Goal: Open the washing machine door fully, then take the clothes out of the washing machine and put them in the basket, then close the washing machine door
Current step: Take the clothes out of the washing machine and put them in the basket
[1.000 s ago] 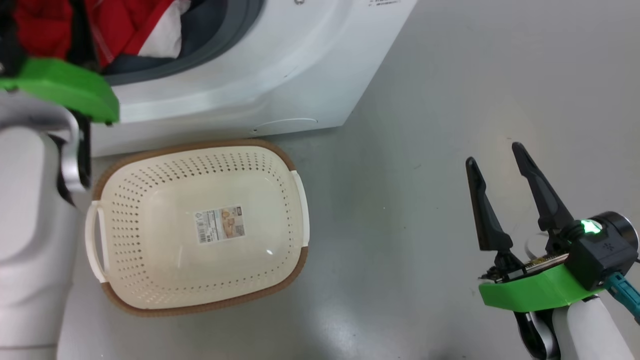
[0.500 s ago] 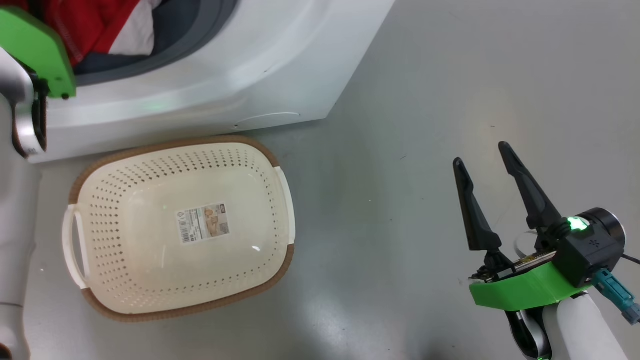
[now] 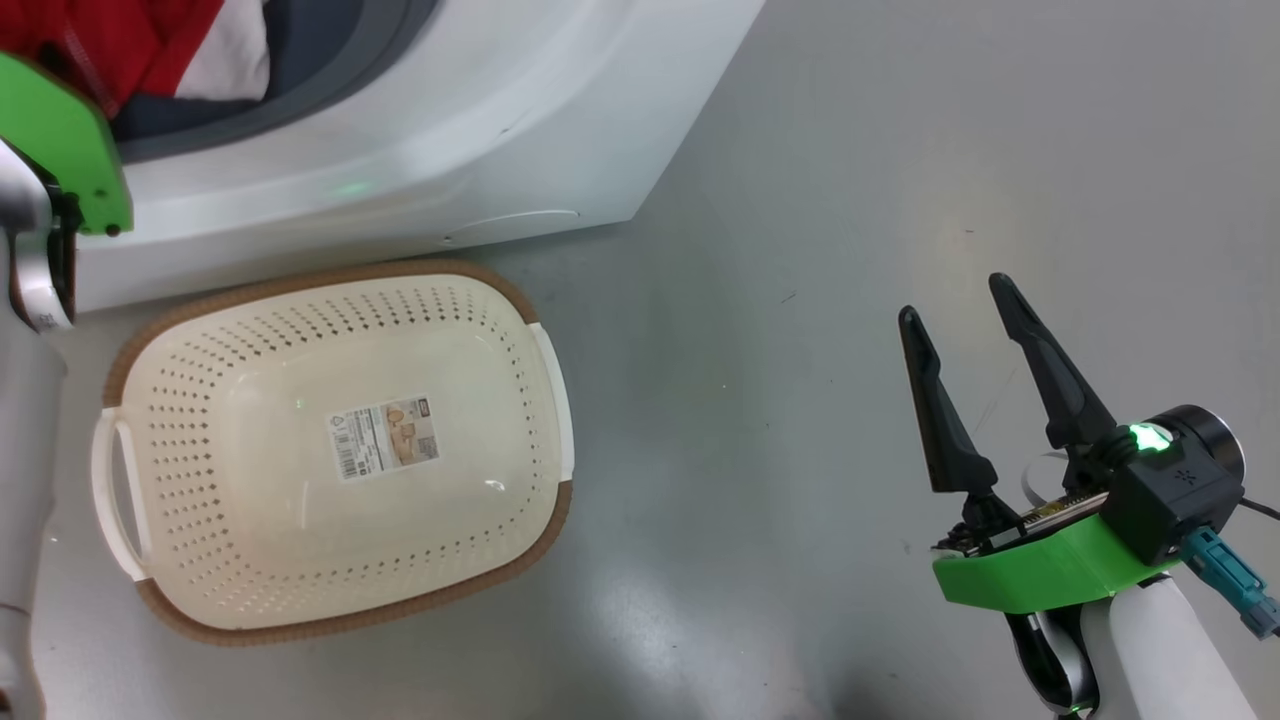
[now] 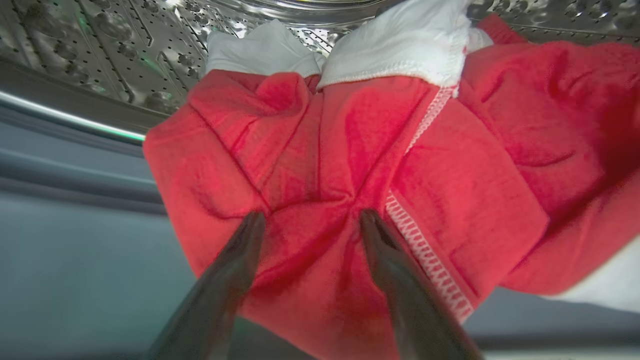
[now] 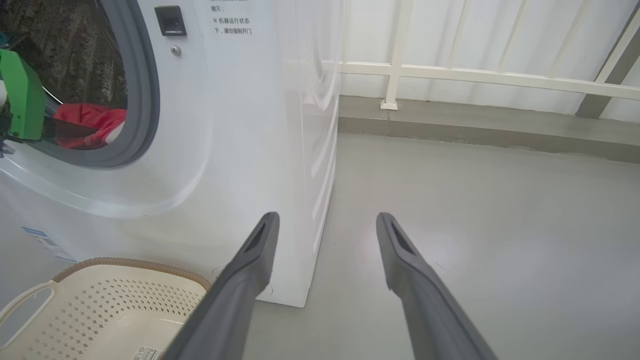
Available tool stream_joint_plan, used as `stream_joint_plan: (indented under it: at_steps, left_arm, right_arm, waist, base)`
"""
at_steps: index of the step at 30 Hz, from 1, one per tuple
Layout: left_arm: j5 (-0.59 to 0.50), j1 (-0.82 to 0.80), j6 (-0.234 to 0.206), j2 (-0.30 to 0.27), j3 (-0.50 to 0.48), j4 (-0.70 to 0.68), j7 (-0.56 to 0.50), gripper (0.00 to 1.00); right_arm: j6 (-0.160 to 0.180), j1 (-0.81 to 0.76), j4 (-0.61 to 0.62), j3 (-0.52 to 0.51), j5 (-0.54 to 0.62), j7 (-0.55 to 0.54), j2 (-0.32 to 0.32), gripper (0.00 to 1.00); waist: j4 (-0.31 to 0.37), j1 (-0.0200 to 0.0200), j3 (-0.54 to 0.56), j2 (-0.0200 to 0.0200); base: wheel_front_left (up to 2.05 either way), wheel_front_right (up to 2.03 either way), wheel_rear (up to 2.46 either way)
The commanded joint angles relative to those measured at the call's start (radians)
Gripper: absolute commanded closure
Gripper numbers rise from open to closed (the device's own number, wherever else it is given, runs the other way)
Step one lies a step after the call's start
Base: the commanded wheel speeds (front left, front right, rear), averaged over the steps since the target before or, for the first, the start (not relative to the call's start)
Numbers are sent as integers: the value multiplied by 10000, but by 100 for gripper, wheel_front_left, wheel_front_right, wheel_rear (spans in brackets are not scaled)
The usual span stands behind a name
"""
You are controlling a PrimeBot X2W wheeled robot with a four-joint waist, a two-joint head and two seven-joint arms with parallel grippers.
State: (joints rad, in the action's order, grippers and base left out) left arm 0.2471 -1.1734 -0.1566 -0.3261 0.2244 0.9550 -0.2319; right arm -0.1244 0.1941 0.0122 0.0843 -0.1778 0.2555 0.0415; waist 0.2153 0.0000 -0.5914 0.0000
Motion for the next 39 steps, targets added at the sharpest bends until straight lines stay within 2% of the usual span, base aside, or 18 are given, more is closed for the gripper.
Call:
stream_joint_plan:
  at_steps: [1,6,7,8,10,11,17,39]
  left_arm:
    - [26,-295,76,-469,-124,-25,-42,0]
    - [62,-381,154,-463,-39,291,35,0]
    - [71,-391,173,-446,-17,350,40,15]
    - [77,-399,184,-437,3,409,48,51]
    - [110,-415,232,-425,31,529,34,86]
    - [119,-428,249,-426,46,575,50,100]
    - [205,-486,373,-361,105,723,205,100]
    - [749,-272,761,-47,45,542,2367,100]
  right_arm:
    - [-63,104,176,284,-69,62,87,0]
    - [-63,150,128,354,-94,62,87,0]
    - [-63,152,125,365,-99,62,87,0]
    - [-63,156,127,375,-103,62,87,0]
    - [-63,164,125,378,-111,62,87,0]
    - [-63,168,127,371,-112,62,87,0]
    - [-63,124,131,341,-79,62,87,0]
    - [-63,124,94,256,52,63,87,0]
  waist:
    - [34,0,-31,0]
    - [97,0,-24,0]
    - [108,0,-19,0]
    - [119,0,-10,0]
    - [138,0,0,0]
    - [145,0,5,0]
    - [125,0,10,0]
    - [-267,0,215,0]
  base:
    - [0,0,0]
    - [0,0,0]
    - [0,0,0]
    - [0,0,0]
    - [0,0,0]
    - [0,0,0]
    - [0,0,0]
    - [0,0,0]
